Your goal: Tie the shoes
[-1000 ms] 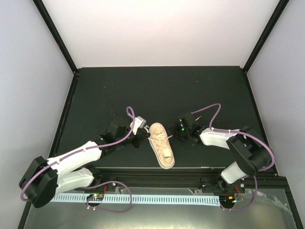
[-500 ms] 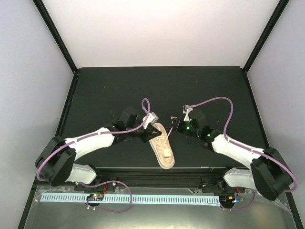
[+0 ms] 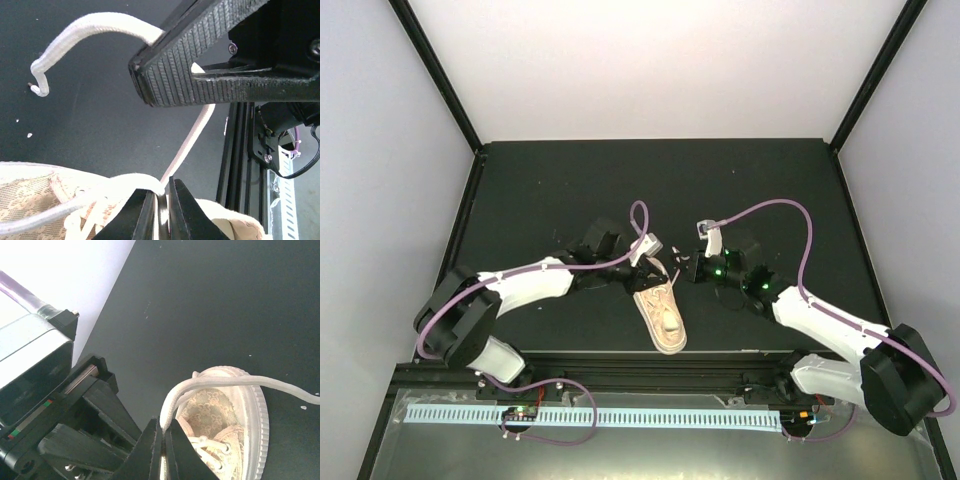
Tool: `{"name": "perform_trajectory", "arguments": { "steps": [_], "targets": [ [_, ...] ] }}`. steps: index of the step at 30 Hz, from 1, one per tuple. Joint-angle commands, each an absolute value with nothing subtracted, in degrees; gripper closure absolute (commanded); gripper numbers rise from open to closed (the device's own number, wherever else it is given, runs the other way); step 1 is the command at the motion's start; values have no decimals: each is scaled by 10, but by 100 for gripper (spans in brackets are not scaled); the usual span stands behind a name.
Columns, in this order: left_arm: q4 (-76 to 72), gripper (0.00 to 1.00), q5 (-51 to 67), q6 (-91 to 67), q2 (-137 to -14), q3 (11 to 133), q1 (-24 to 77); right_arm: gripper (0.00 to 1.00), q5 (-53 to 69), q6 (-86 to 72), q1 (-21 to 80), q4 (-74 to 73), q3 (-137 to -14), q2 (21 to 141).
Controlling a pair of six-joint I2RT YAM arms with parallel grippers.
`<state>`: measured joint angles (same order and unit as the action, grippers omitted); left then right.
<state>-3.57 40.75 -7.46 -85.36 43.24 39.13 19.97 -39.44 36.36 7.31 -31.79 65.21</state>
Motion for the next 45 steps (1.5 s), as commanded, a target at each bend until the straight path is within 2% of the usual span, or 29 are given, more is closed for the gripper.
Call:
{"name": "perform_trajectory", "arguments": {
  "steps": [1,13,25,29,32,38,45],
  "targets": [
    [-70,91,433,-84,-866,455,398,98,214,-380,364,99,-327,639],
    [-90,82,455,-87,-892,459,408,98,218,-380,364,105,-330,653],
    [-58,71,412,-68,-907,490,422,98,226,-382,364,103,-342,664],
    [-44,71,381,-59,-907,502,429,98,228,-385,364,101,-341,667],
    [-34,73,355,-53,-907,508,433,98,232,-385,364,101,-342,671],
    [-33,98,325,-49,-893,494,438,98,249,-377,364,97,-354,690],
    [-73,99,351,-47,-831,422,438,98,295,-323,371,57,-417,762]
  ]
}}
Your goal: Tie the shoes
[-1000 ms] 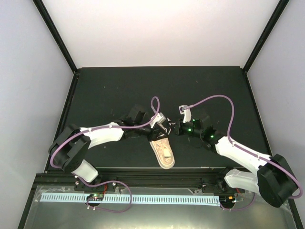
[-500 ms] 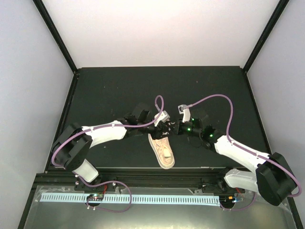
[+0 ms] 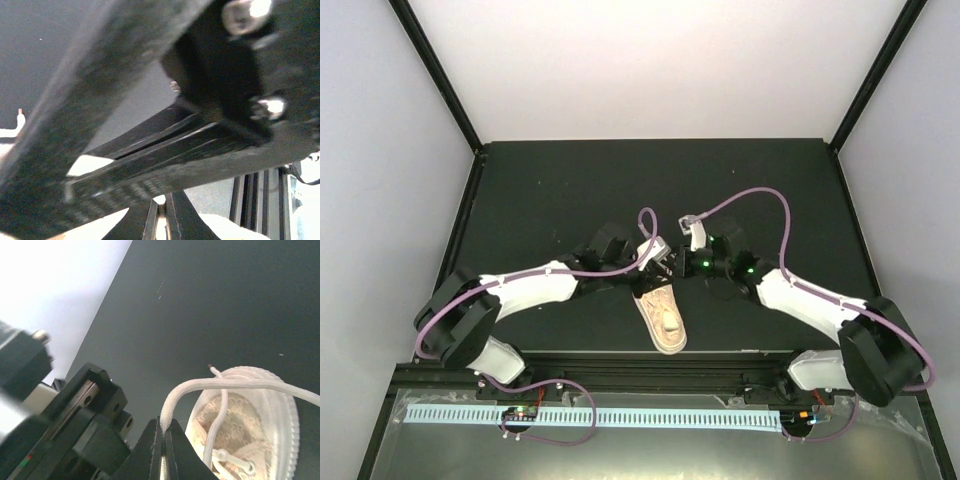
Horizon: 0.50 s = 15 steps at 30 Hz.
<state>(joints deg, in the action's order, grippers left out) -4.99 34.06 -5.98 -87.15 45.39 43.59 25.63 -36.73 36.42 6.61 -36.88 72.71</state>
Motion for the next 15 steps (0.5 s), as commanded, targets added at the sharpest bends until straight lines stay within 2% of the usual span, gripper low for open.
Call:
{"name": "perform_trajectory", "arguments": {
  "steps": [1,4,9,15],
  "targets": [
    [-74,98,353,-47,-825,413,438,98,302,-314,374,53,-428,777],
    [-86,98,358,-51,-804,387,438,97,324,-302,378,57,-456,829],
    [-115,98,355,-78,-780,350,438,86,324,-283,379,44,-515,896],
    [-166,98,338,-116,-762,312,438,56,250,-258,376,-34,-583,906]
  ]
}}
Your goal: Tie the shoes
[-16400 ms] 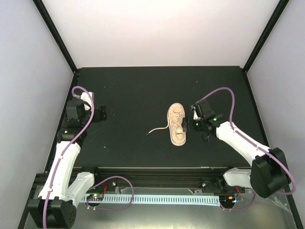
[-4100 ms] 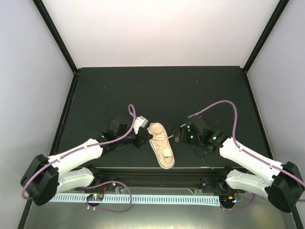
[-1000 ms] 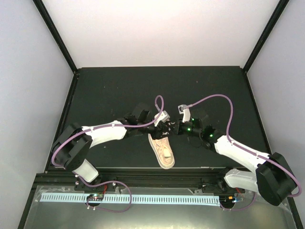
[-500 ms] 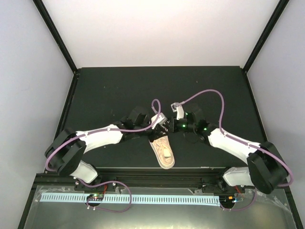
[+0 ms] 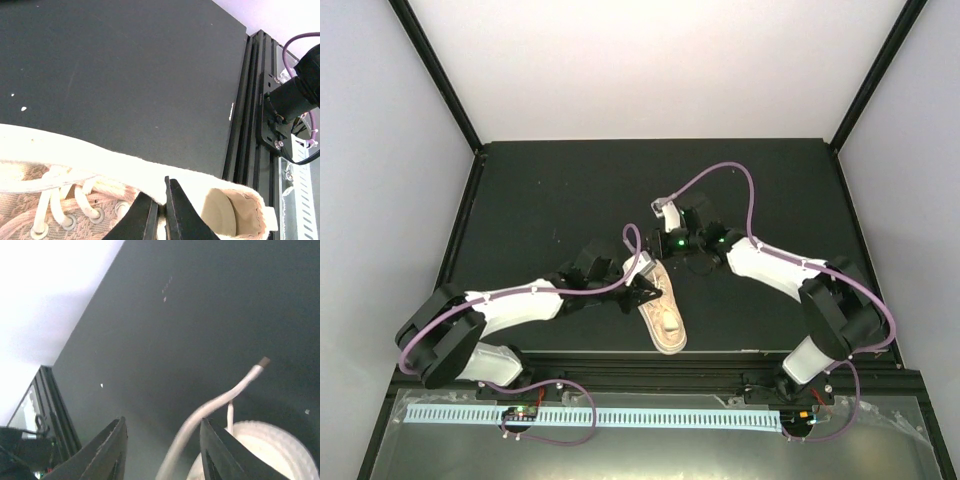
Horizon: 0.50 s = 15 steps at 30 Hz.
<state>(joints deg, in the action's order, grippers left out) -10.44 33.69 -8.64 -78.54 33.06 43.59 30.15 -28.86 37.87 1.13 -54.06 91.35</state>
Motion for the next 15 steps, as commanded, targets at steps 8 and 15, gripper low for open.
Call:
{"name": "perform_trajectory", "arguments": {
  "steps": [8,15],
  "targets": [
    [-191,98,320,-123,-755,293,438,29,202,-317,319,-80,-498,809],
    [-188,98,322,-109,-754,293,438,32,299,-383,317,-85,-405,747]
  ]
}}
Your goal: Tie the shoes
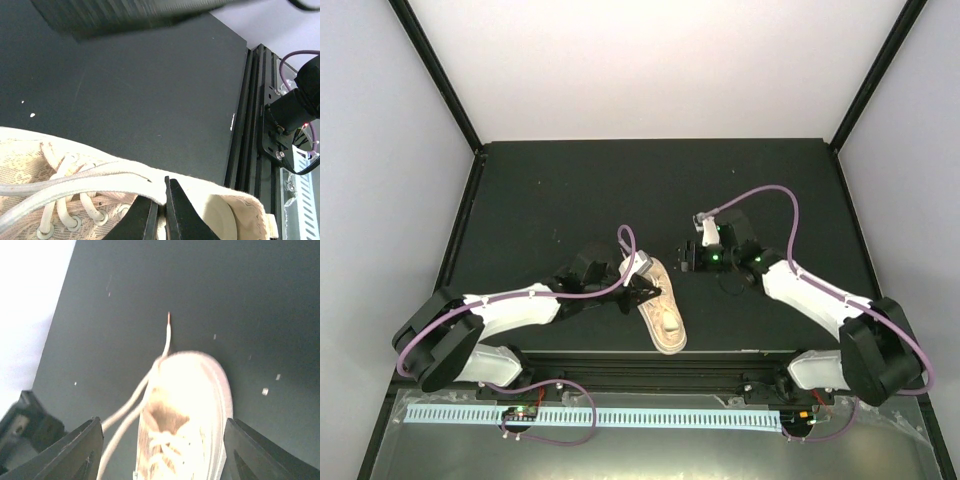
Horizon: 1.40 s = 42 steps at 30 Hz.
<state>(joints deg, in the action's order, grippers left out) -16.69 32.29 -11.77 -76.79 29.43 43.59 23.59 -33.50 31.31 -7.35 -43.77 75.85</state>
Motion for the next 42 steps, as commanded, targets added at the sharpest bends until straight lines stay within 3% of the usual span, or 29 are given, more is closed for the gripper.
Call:
{"name": "perform_trajectory", "arguments": {
  "steps": [1,8,18,25,29,35,42],
  "targets": [
    [-186,98,322,-106,-755,295,438,33,314,-390,320,-82,-399,748],
    [-176,98,324,-95,-757,297,438,35,389,-430,345,-37,-403,787],
    [-172,98,330,-88,-758,299,438,44,406,-432,372,-23,-437,853],
    [-165,98,329,-83,-760,301,438,45,432,-430,380,-15,-446,879],
    [-157,98,325,-80,-757,304,438,57,446,-434,381,-1,-444,891],
    [-163,98,297,-89,-757,299,438,97,461,-431,377,15,-449,872],
    [-172,98,249,-114,-751,287,437,98,353,-409,327,-21,-399,741]
  ]
}}
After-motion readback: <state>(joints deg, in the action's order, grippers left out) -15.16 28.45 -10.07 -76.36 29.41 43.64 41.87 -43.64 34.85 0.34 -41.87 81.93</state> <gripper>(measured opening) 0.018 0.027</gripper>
